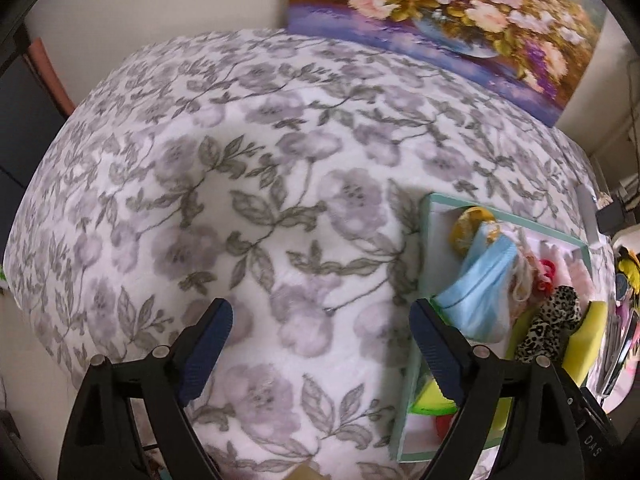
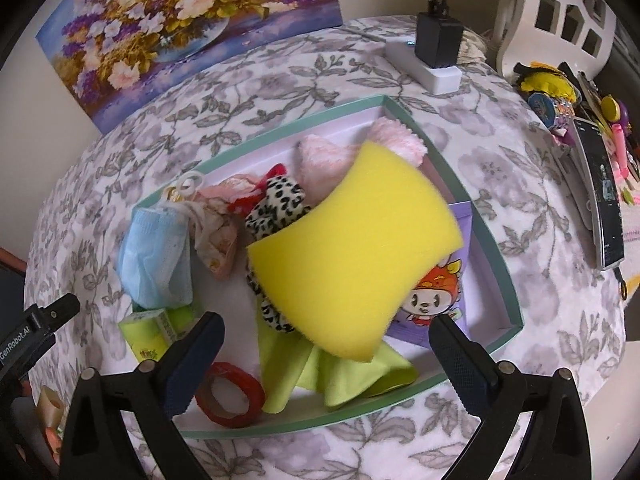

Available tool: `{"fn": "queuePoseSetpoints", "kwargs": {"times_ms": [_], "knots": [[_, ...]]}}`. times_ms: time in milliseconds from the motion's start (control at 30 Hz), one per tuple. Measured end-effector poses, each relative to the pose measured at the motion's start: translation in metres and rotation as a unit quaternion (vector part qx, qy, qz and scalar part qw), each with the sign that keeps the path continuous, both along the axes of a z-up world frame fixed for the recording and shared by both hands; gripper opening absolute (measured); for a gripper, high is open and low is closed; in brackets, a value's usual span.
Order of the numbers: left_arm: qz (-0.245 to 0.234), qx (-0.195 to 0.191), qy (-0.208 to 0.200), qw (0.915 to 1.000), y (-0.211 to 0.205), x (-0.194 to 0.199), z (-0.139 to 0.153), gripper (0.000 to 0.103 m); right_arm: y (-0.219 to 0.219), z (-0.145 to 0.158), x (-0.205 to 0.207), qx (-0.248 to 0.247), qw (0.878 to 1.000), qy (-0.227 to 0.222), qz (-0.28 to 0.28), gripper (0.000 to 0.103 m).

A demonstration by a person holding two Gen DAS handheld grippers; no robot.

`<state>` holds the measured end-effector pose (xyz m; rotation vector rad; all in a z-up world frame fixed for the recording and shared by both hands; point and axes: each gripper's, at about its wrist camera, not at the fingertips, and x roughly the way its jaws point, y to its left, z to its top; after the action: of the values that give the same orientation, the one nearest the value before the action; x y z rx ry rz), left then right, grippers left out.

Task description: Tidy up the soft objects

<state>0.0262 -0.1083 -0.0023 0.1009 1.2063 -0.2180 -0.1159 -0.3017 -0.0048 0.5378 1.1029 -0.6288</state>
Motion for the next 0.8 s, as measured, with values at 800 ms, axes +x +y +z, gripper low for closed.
{"fn": "queuePoseSetpoints", "kwargs": {"times_ms": [800], "knots": [[-0.04,0.055,0.005,0.9977,0.07,-0.038,-0.003,0.09,0.076,0.013,-0.011,-0.041,0.995,0.018,0.085,0.103]]}}
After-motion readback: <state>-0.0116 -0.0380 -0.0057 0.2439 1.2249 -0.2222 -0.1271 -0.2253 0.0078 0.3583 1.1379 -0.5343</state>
